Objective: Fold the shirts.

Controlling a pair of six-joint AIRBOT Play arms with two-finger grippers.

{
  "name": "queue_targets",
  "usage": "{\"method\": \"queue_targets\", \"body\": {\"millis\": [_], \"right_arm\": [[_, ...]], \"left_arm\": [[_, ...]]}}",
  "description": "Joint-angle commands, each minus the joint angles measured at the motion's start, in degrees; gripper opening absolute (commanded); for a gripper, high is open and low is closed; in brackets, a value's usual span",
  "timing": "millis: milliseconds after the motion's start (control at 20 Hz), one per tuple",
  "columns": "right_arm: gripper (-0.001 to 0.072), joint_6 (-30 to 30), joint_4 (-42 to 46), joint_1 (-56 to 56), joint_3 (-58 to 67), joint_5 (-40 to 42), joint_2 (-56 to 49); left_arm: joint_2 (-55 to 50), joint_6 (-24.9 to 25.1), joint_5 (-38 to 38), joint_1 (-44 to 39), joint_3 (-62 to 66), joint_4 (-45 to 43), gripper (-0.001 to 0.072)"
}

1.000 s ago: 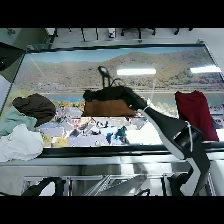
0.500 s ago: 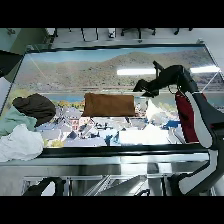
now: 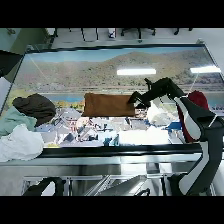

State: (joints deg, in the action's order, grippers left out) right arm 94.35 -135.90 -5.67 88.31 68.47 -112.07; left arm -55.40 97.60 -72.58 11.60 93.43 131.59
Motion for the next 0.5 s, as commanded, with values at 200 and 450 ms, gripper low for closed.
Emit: {"method": "queue_targets", "body": {"millis": [200, 450], "right_arm": [[0.0026, 0.52, -2.97, -4.76, 0.35, -6.21, -1.40], [0.0025, 1.01, -3.04, -1.73, 5.44, -4.26, 3.43]], "left_arm": [[0.04, 0.02, -0.33, -0.02, -0.02, 0.00, 0.0013], [0.04, 0.02, -3.21, -0.02, -0.02, -0.02, 0.0013]]}}
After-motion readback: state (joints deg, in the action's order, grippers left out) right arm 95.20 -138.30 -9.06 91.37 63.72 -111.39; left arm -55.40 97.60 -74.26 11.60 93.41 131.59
